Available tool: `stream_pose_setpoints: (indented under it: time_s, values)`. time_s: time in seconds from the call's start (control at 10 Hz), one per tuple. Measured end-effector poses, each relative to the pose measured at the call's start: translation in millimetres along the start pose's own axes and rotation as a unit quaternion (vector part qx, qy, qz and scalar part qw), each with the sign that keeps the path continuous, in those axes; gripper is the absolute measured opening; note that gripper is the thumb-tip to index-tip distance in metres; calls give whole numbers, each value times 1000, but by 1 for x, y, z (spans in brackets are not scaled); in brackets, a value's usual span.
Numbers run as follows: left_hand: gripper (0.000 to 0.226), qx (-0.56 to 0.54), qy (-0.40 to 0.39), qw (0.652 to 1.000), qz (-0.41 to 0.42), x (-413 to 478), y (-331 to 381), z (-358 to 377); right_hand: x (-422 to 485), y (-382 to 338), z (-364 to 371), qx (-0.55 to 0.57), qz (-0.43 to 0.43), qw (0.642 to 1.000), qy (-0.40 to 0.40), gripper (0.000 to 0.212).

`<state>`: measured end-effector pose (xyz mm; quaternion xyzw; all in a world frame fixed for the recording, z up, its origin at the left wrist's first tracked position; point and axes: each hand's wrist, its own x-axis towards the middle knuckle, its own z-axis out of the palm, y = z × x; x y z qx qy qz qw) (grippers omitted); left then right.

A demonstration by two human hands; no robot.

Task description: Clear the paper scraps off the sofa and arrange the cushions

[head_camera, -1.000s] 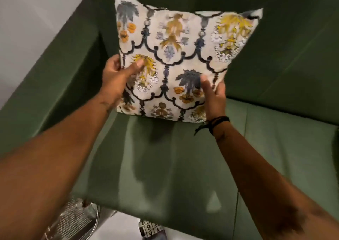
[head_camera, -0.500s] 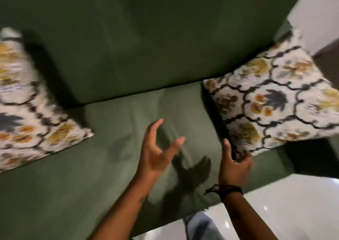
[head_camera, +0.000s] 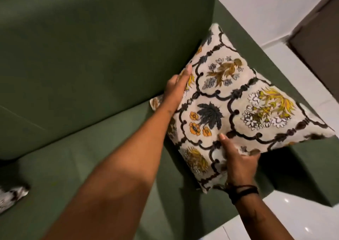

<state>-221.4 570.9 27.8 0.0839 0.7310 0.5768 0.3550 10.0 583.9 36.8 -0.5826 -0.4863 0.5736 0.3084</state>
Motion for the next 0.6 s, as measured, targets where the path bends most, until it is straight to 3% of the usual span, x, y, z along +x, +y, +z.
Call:
stream_pose_setpoints:
  time_s: [0.1, 0.2, 0.3, 0.4, 0.5, 0.6]
  values:
    - [74, -113, 109, 986, 47, -36, -13, -24, 6, -14, -3, 24, -64, 995, -76, 73]
    - [86, -216, 245, 942, 82, -85, -43, -75, 29, -35, 20, -16, -121, 967, -225, 82]
    - [109, -259, 316, 909, 82, -110, -62, -111, 51, -47, 76, -88, -153, 917, -357, 79]
    - [110, -208, 354, 911, 52, -121, -70, -121, 57, -45, 125, -144, -170, 888, -403, 74]
    - [95, -116, 376, 919, 21, -130, -59, -123, 55, -62, 140, -189, -159, 889, -386, 82]
    - [81, -69, 427, 902, -3, -172, -40, -121, 23, -75, 95, -269, -201, 904, -264, 101]
